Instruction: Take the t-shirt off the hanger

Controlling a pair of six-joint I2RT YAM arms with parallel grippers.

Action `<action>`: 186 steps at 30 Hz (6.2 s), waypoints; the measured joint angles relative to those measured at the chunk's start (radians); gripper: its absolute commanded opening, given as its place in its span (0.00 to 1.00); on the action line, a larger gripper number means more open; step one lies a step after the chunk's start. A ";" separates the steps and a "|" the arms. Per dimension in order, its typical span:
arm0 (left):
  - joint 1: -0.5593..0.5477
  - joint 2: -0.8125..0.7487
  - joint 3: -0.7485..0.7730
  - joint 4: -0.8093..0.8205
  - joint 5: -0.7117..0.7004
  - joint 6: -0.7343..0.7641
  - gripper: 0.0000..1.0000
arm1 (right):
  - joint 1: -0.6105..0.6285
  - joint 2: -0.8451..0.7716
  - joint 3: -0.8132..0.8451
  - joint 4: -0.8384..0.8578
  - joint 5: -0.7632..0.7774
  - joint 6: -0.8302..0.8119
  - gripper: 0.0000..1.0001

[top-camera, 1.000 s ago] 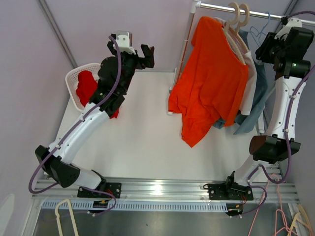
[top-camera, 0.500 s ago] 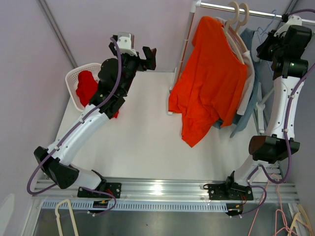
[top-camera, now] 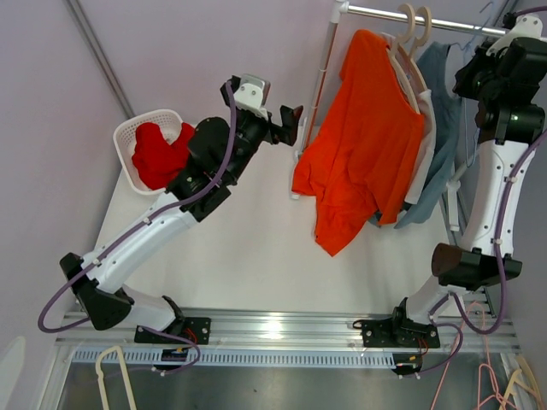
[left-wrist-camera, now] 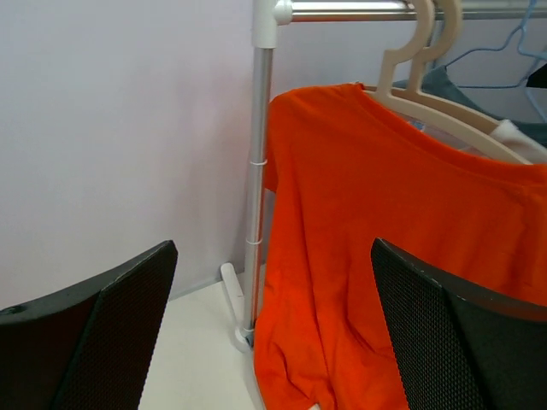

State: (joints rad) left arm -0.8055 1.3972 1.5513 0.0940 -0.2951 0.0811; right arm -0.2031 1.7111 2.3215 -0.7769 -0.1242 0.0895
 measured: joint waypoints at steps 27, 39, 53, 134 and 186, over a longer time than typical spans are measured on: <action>-0.679 0.027 -0.511 0.578 0.001 0.296 1.00 | 0.241 -0.553 -0.364 -0.198 0.491 0.346 0.00; -0.712 0.191 -0.375 0.645 0.018 0.322 1.00 | 0.242 -0.554 -0.346 -0.223 0.454 0.356 0.00; -0.645 0.473 -0.085 0.539 -0.062 0.256 0.10 | 0.243 -0.567 -0.282 -0.267 0.404 0.362 0.00; 0.427 0.241 0.779 -0.343 0.370 -0.363 0.01 | 0.087 -0.068 0.056 0.074 0.130 0.047 0.00; 0.957 0.460 0.222 -0.504 0.047 -0.621 1.00 | 0.050 -0.043 -0.179 0.153 0.163 0.077 0.52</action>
State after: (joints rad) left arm 0.1513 1.8572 1.7729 -0.4103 -0.2485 -0.5404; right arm -0.1535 1.6676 2.1429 -0.6239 0.0391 0.1661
